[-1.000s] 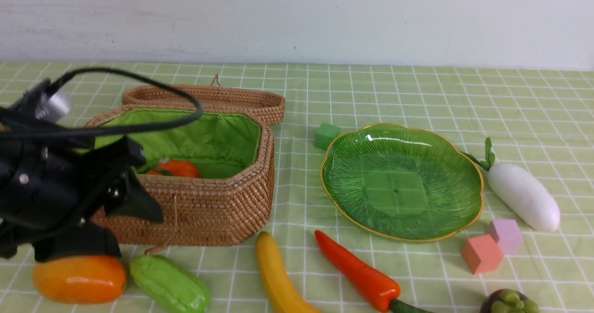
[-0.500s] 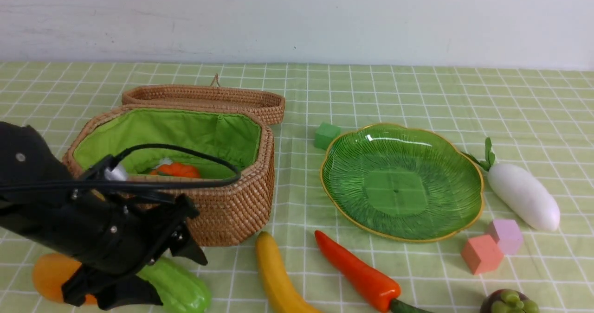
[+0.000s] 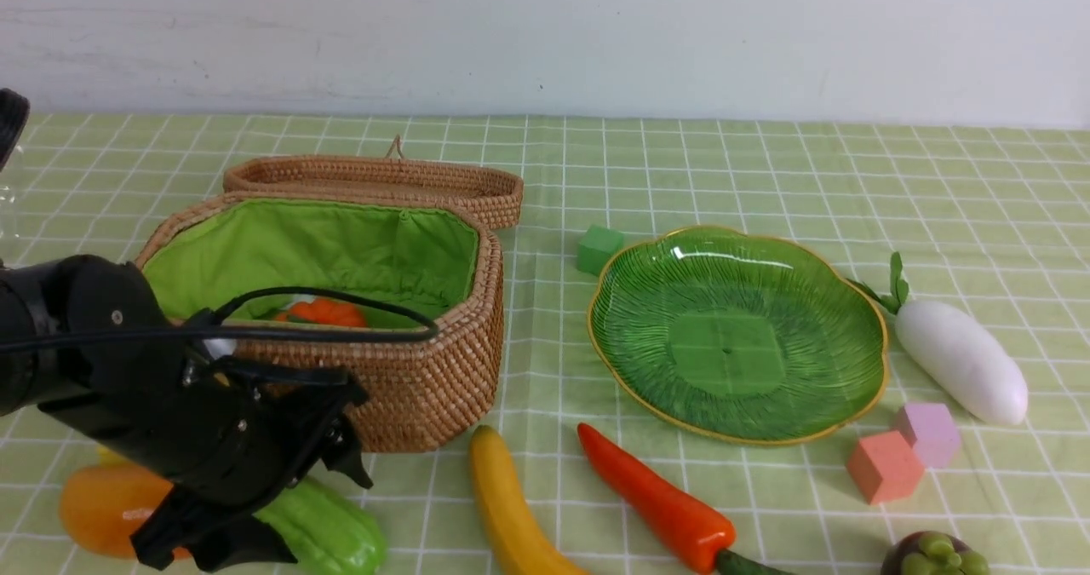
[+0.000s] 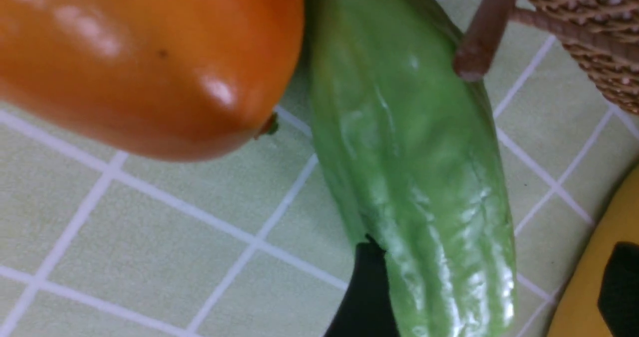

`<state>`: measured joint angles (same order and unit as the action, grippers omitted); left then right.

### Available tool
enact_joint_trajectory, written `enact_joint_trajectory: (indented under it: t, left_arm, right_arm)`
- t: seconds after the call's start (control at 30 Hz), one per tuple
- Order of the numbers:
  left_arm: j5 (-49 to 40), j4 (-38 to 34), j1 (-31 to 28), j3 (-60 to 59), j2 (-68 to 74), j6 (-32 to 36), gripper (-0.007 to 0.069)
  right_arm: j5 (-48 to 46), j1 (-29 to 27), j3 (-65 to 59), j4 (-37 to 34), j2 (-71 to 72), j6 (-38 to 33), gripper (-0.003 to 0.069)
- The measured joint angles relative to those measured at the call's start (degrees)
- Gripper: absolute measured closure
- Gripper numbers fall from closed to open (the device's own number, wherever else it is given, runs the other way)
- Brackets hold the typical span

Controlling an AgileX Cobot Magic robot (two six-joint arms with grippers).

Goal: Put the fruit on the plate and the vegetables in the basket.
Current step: Take a chayote with your left arm and place it on the basket on the left.

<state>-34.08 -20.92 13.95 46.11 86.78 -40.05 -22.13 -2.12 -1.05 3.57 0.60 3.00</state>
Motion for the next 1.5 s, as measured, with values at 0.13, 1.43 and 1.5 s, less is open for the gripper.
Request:
enact_joint_trajectory:
  t: [0.13,1.43,1.5]
  left_arm:
    - [0.0,4.9,0.0,0.0,0.0,-3.9,0.006]
    - [-11.8,-0.4,0.0,0.0,-0.4,12.6,0.0179]
    - [-14.2,-1.4,0.0,0.0,-2.4,15.0,0.0179]
  right_arm:
    - [0.0,0.0,0.0,0.0,0.0,0.0,0.0417]
    - [0.0,0.0,0.0,0.0,0.0,0.0,0.0417]
    - [0.0,0.0,0.0,0.0,0.0,0.0,0.0417]
